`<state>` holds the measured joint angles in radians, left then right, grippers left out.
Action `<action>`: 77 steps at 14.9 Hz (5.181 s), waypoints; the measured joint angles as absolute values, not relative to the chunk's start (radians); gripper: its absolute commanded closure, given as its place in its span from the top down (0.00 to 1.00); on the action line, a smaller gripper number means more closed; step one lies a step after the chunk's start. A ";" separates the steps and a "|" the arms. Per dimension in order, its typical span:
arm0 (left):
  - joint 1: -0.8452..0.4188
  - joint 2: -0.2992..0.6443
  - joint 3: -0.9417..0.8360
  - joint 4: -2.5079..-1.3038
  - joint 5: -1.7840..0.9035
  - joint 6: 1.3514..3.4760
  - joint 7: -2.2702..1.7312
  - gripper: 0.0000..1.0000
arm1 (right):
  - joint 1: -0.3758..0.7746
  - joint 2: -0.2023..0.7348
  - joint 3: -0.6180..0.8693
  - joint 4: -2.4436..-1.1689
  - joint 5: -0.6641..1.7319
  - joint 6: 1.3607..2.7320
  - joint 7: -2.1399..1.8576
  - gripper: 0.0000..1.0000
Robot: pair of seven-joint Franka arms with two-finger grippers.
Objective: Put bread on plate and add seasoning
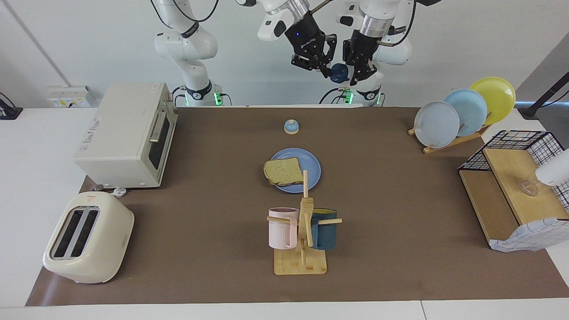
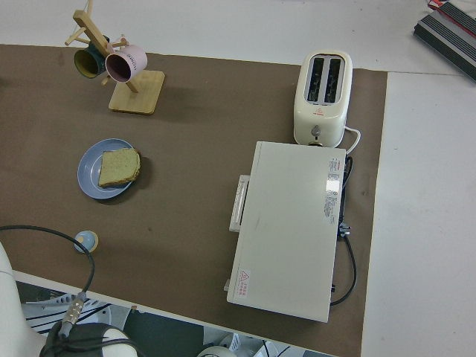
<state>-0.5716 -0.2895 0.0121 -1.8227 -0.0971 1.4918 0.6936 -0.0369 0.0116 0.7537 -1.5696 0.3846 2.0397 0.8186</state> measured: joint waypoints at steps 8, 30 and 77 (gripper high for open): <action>-0.571 -0.299 0.017 -1.824 -0.097 1.478 0.694 0.15 | -0.047 0.010 0.767 -1.570 0.404 2.043 0.980 0.00; -0.566 -0.308 0.033 -1.831 -0.096 1.476 0.693 0.10 | -0.065 0.016 0.816 -1.573 0.377 2.128 1.201 0.00; -0.568 -0.298 0.024 -1.833 -0.096 1.484 0.690 0.08 | -0.045 0.006 0.838 -1.569 0.184 2.138 0.895 0.00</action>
